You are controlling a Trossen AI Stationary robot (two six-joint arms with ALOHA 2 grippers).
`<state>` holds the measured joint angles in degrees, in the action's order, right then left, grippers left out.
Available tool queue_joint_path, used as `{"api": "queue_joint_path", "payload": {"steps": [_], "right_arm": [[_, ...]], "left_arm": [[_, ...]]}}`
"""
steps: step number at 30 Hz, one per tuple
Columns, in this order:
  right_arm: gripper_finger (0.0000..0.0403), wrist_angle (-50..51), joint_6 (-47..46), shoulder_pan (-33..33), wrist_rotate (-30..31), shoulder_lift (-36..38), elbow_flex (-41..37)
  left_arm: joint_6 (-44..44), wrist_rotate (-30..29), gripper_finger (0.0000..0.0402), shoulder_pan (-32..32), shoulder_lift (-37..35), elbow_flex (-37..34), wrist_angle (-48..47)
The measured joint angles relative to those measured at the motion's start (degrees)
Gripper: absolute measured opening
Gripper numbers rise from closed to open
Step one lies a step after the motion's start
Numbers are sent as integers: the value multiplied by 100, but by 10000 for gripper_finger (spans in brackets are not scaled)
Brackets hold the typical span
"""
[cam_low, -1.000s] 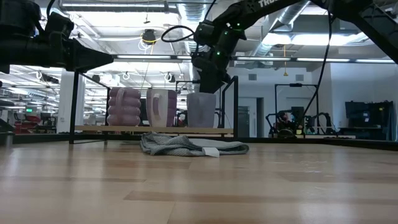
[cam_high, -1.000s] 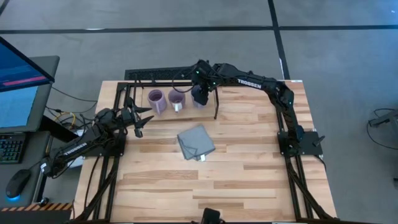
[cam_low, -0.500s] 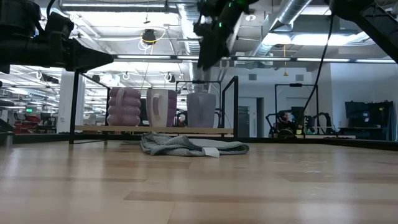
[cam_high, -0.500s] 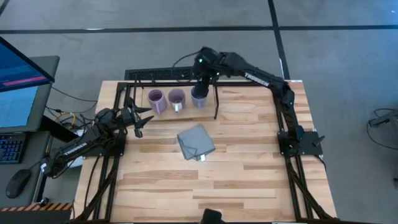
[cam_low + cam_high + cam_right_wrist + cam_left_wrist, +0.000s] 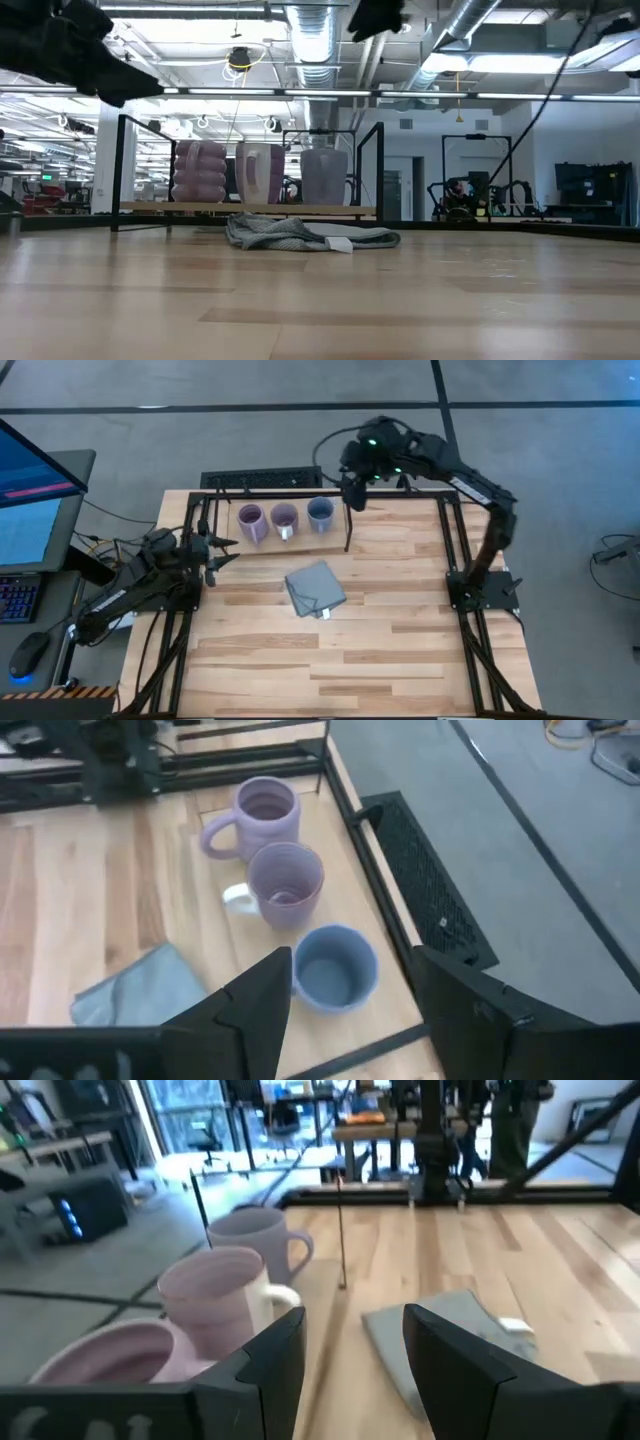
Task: Stack small to large cups/mugs on shelf
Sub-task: Return to Home Position
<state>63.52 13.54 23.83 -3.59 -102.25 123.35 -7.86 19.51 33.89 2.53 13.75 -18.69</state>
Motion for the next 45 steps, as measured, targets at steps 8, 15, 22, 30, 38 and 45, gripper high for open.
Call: {"api": "queue_joint_path", "payload": {"steps": [8,15,22,30,38,45], "right_arm": [[230,-1788,-99,-49,-9,2035,-3112],[230,-3893,-407,108,-5,4328,-6315],[230,-5653,-617,44,-7,6064,-8696],[230,-5792,-1170,90,-5,7355,-9786],[230,-5689,-1563,-57,35,8564,-10616],[230,-5400,-1891,-133,69,9437,-11022]], "left_arm": [[-3,-4,162,2,-228,223,-53],[-21,156,162,2,-236,200,291],[159,387,162,2,-238,-174,1213],[349,452,162,2,-243,-584,1679],[628,235,162,7,-240,-1051,2113],[750,-101,162,0,-249,-1311,2621]]}}
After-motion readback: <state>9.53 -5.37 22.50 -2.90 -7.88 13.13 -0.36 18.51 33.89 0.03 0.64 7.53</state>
